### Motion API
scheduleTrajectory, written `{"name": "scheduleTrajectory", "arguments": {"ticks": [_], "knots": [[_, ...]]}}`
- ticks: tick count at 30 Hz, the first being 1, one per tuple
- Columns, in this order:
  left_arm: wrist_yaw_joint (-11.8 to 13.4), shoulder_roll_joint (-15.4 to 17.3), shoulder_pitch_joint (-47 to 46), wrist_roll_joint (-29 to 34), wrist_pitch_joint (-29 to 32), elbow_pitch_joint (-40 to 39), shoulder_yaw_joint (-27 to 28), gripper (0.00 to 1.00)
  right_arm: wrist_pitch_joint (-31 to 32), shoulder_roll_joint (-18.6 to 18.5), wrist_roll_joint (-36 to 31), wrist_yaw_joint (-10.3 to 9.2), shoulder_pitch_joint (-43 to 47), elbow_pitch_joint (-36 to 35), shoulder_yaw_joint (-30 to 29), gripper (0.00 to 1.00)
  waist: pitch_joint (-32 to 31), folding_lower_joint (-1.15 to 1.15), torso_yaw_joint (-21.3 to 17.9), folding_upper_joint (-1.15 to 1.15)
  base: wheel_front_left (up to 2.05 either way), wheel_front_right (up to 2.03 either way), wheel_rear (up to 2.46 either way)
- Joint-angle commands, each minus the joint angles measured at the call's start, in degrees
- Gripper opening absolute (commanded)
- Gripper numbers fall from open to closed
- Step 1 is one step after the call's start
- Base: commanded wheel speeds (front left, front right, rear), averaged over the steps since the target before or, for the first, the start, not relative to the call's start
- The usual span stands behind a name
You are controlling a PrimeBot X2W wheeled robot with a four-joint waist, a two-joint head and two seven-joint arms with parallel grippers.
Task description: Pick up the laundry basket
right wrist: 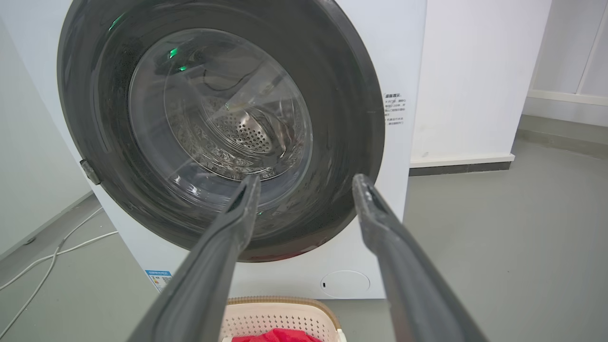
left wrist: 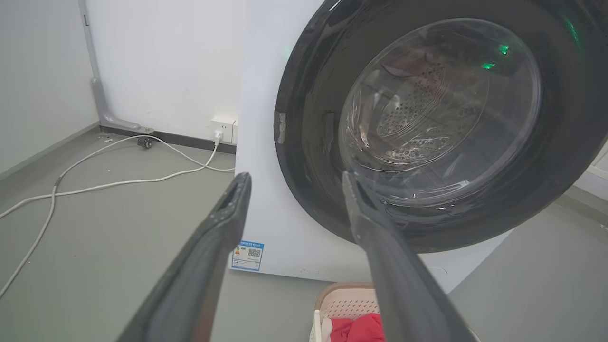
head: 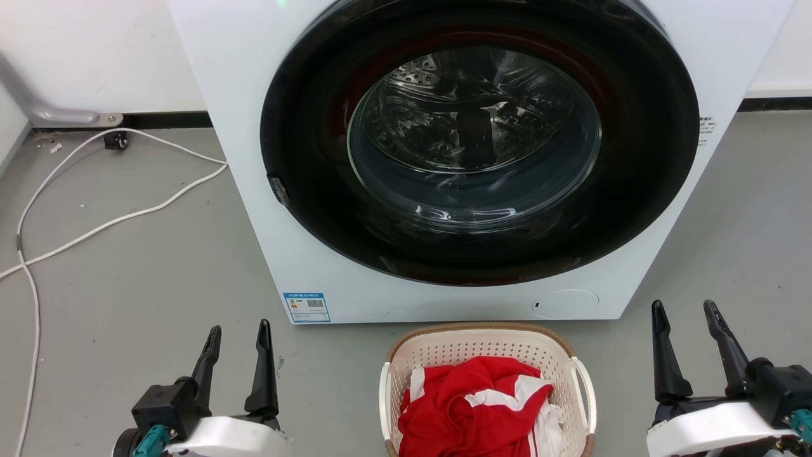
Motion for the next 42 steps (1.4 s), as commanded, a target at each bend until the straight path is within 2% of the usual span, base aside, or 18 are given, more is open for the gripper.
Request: {"name": "scheduleTrajectory", "arguments": {"ticks": [1, 25, 42], "knots": [[0.26, 0.19, 0.45, 1.09, -0.33, -0.22, 0.08, 1.0, -0.54, -0.18, -0.97, -0.01, 0.62, -0.54, -0.08, 1.0, 0.01, -0.01, 0.01, 0.0, 0.0, 0.0, 0.0], [1.26, 0.22, 1.6, 11.47, -2.93, -0.08, -0.68, 1.0, -3.08, -0.18, -10.84, -0.02, 1.55, -1.02, -1.28, 1.0, -0.09, -0.01, 0.24, 0.0, 0.0, 0.0, 0.0], [1.31, 0.22, 1.89, 11.31, -3.01, 0.39, -0.28, 1.0, -3.07, -0.17, -9.52, -0.02, 1.38, -0.2, -1.71, 1.0, -0.19, -0.01, 0.08, 0.0, 0.0, 0.0, 0.0]]}}
